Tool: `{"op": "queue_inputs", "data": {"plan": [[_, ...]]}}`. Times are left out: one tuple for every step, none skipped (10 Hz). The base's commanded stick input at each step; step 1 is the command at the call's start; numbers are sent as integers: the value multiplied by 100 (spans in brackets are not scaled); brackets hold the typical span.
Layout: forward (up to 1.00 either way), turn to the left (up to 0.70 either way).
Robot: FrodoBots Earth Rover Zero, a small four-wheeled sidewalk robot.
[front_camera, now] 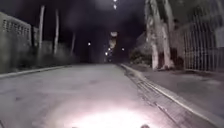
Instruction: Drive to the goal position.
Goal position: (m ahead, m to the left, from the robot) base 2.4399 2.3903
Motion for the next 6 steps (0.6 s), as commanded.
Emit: {"op": "queue_inputs", "data": {"plan": [[70,0],[70,0],[70,0],[70,0],[70,0],[70,0]]}}
